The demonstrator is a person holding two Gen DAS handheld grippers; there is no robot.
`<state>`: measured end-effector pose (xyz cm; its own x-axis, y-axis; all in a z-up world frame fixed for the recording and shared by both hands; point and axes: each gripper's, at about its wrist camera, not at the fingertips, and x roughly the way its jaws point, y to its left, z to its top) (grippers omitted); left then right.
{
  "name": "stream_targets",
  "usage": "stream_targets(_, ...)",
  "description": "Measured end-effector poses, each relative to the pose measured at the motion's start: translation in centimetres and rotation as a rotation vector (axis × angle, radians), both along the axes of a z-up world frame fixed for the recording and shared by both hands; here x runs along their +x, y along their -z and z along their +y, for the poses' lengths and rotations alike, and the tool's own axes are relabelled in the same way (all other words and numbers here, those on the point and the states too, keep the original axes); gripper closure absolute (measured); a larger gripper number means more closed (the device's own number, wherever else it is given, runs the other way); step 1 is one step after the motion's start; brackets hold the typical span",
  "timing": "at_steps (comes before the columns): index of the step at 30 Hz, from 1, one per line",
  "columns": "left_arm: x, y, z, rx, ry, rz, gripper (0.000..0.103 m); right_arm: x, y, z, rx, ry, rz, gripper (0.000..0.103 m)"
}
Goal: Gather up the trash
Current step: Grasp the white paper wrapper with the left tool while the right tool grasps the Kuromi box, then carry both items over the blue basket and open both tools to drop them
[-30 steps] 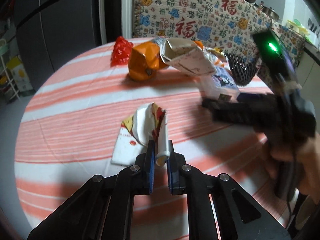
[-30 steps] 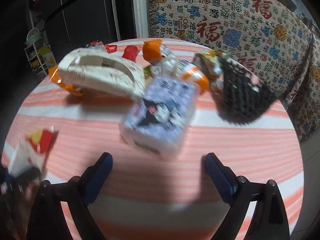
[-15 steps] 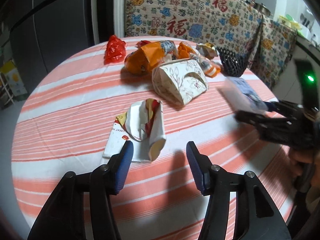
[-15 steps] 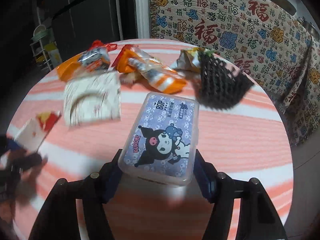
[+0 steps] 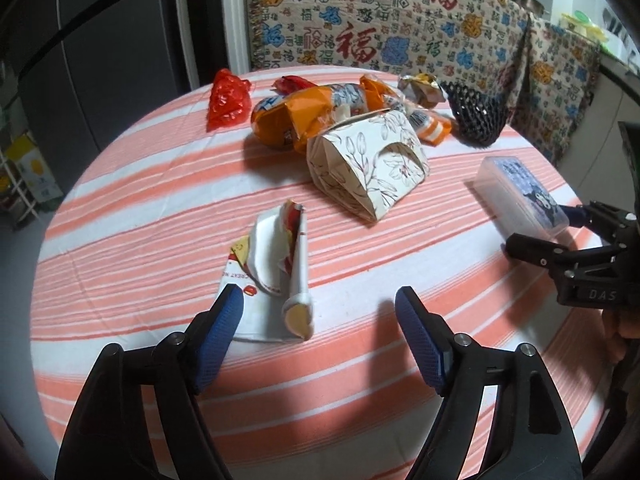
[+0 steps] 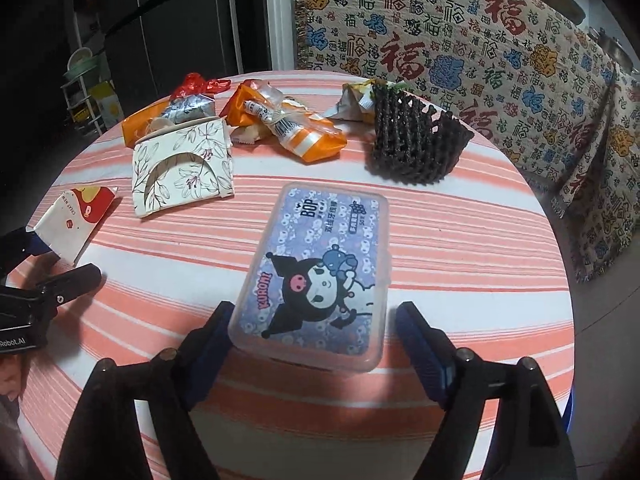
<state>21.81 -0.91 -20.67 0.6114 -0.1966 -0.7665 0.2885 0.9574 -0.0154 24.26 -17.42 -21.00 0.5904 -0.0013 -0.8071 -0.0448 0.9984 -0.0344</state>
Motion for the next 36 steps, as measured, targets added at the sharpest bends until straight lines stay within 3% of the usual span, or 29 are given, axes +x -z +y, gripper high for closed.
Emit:
stream_targets(4, -0.6, -1.4, 1.8, -0.113, 0.004, -0.007, 0.023, 0.1, -0.9, -0.9, 0.073, 0.012, 0.029, 0.020)
stream_targets(6, -0.7, -1.7, 2.1, -0.132, 0.012, -0.007, 0.023, 0.2, -1.5, -1.3, 0.088, 0.012, 0.033, 0.020)
stream_targets(11, -0.5, -1.4, 0.1, -0.044, 0.038, -0.009, 0.029, 1.1, -2.1, -1.2, 0.085, 0.012, 0.065, 0.020)
stream_targets(14, -0.2, -1.2, -0.8, -0.003, 0.028, 0.000, 0.048, 2.0, -2.4, -1.0, 0.080, 0.028, 0.079, 0.020)
stream_targets(15, -0.1, -1.1, -1.0, 0.008, 0.028, 0.005, 0.060, 2.5, -2.5, -1.0, 0.079, 0.039, 0.088, 0.020)
stream_targets(16, 0.1, -0.9, -1.2, 0.018, 0.030, 0.009, 0.082, 2.8, -2.4, -1.0, 0.080, 0.050, 0.100, 0.020)
stream_targets(17, 0.1, -0.8, -1.3, 0.035, 0.032, 0.011, 0.088, 3.2, -2.2, -1.1, 0.089, 0.059, 0.119, 0.020)
stream_targets(19, 0.0, -1.1, -1.3, 0.040, 0.027, -0.008, 0.094, 3.6, -1.9, -1.2, 0.107, 0.064, 0.158, 0.038)
stream_targets(27, -1.1, -3.5, -0.7, -0.113, 0.054, -0.027, 0.097, 0.8, -4.3, -1.9, 0.122, 0.054, 0.102, 0.039)
stream_targets(36, -2.3, -7.0, -6.0, -0.199, 0.175, -0.065, 0.097, -3.3, -7.5, -6.2, 0.135, 0.083, 0.044, 0.039)
